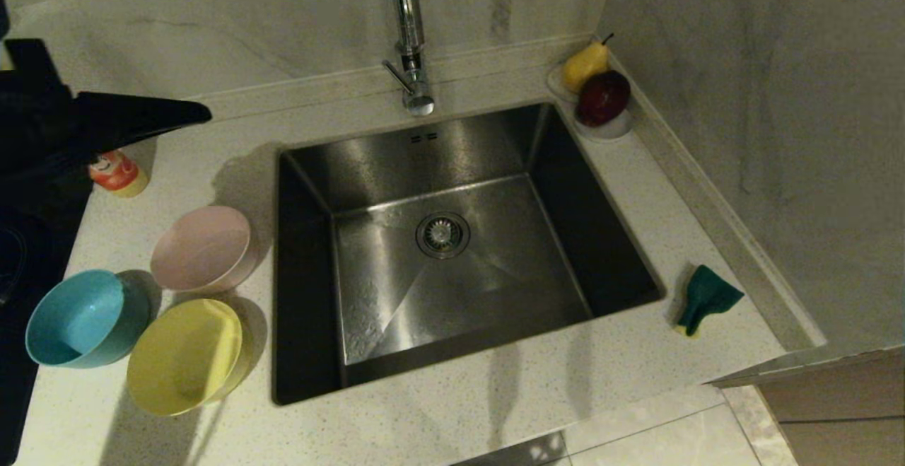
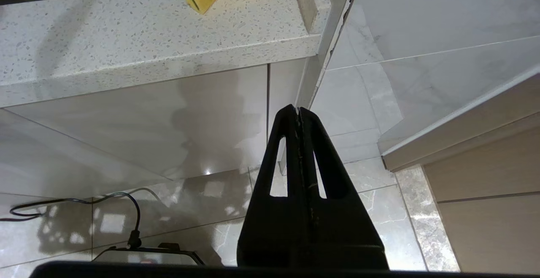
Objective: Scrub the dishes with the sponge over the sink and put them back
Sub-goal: Turn on the faucet
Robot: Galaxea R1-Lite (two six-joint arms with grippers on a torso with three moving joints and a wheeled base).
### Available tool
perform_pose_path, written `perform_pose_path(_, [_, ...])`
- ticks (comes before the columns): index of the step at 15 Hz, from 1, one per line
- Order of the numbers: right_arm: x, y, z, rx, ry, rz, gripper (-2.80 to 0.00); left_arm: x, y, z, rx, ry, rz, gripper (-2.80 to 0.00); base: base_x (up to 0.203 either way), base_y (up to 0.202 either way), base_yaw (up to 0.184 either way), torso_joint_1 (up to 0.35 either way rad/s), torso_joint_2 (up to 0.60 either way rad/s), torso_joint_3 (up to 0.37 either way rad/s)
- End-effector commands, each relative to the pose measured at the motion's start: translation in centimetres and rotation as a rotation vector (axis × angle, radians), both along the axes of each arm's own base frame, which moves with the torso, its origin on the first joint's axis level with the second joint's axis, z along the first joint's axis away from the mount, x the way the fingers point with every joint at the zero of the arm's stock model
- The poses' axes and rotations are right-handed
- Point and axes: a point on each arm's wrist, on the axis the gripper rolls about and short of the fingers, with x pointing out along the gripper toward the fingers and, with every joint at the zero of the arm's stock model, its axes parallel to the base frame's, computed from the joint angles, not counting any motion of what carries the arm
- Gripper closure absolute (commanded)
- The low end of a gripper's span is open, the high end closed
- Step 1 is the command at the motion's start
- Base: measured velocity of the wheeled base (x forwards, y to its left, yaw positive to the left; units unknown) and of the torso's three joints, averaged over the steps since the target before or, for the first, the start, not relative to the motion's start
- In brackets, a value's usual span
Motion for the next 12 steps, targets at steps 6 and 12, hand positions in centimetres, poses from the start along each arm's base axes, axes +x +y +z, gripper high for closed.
perform_pose_path(6, [0.0, 0.0, 0.0, 0.000, 0.000, 0.000, 0.00, 11.5, -0.6, -3.9, -0.062, -0.051, -0.036, 0.00, 0.000, 0.000, 0.000, 0.000, 0.00, 0.000])
perform_pose_path(12, [0.0, 0.0, 0.0, 0.000, 0.000, -0.001, 0.00, 15.4, -3.4, -4.6, -0.073, -0.155, -0.026, 0.00, 0.000, 0.000, 0.000, 0.000, 0.00, 0.000])
